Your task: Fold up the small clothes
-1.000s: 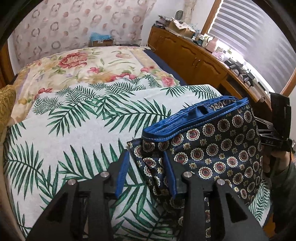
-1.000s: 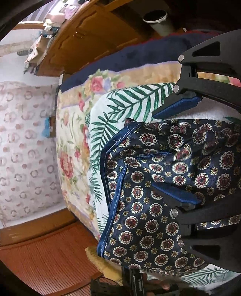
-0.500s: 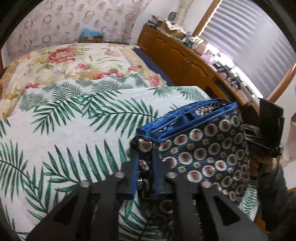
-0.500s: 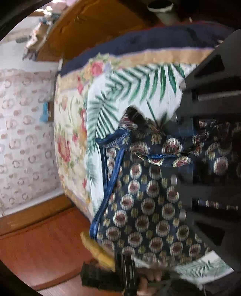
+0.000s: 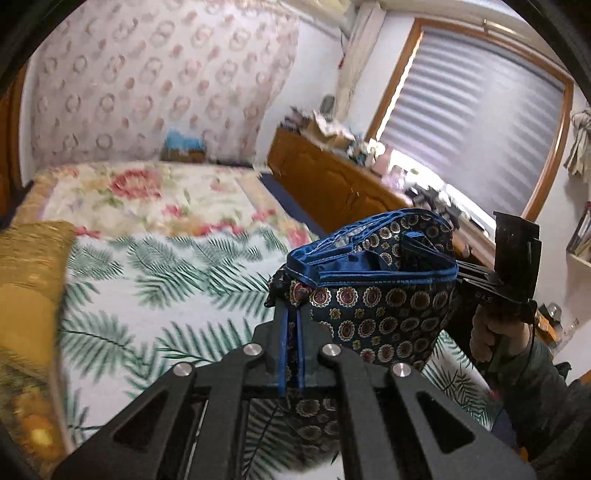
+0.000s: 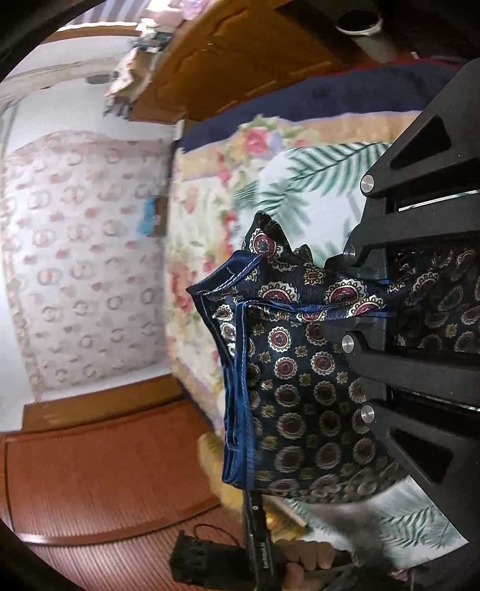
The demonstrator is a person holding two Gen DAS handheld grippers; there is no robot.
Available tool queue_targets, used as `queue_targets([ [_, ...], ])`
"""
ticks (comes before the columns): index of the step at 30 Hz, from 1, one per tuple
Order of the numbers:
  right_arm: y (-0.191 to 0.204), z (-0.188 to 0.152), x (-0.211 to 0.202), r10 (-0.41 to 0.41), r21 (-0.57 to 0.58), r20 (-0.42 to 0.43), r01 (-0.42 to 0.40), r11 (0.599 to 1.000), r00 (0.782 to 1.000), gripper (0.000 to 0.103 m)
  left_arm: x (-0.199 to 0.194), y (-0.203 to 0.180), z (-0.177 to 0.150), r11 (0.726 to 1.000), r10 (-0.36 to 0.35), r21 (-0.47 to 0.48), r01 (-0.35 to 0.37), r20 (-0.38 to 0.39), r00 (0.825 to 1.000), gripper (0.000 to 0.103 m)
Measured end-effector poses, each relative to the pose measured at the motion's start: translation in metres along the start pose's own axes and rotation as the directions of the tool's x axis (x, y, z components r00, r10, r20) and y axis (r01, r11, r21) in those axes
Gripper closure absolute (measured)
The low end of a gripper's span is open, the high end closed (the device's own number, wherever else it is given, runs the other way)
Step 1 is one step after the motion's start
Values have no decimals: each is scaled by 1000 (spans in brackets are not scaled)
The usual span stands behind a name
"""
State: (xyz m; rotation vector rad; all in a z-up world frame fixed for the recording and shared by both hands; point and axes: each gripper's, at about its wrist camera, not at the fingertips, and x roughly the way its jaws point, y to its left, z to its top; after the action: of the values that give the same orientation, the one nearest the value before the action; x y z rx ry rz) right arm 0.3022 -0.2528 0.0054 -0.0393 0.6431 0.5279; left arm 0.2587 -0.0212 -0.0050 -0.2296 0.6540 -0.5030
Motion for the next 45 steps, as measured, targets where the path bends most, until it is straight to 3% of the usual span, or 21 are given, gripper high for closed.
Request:
queue_targets([
  [7,48,45,-4,67,-90,92,-59,994,994,98,-72,21,3,993,112,12,-114,124,986,103],
  [11,91,81,7,136,-172,134,-112,979,982,98,-119,44,-2,982,187,-25,-186,191,964,103],
  [16,153,123,32,217,-297,156,-164,941,964,98,-168,84,-18,953,301,-107,-283,240,923,103],
  [21,235,164,86,300,-433,91,-233,871,950,98,-195,136,-47,907,404,-230,-354,229,886,103],
  [25,297,182,153,329,-493,-20,-296,818,944,98,-196,176,-78,856,474,-324,-403,179,862,103],
  [28,339,184,208,300,-534,-67,-288,795,952,98,-187,192,-89,834,497,-359,-420,154,854,103],
  [32,377,186,250,290,-554,-67,-278,785,955,98,-180,202,-102,814,518,-372,-446,120,847,103],
  [35,389,188,265,259,-533,-79,-260,805,963,88,-181,203,-112,806,522,-382,-453,98,847,103],
  [37,391,193,268,220,-513,-71,-225,829,973,68,-180,207,-118,801,525,-391,-454,93,846,103],
  [38,387,195,265,208,-499,-53,-206,842,977,65,-180,207,-118,798,529,-389,-459,90,844,103],
  [42,363,186,249,268,-439,-71,-272,857,961,63,-181,203,-120,791,551,-363,-492,74,831,103],
  [45,361,160,237,343,-408,-138,-368,835,929,63,-181,200,-119,786,566,-344,-514,66,821,103],
])
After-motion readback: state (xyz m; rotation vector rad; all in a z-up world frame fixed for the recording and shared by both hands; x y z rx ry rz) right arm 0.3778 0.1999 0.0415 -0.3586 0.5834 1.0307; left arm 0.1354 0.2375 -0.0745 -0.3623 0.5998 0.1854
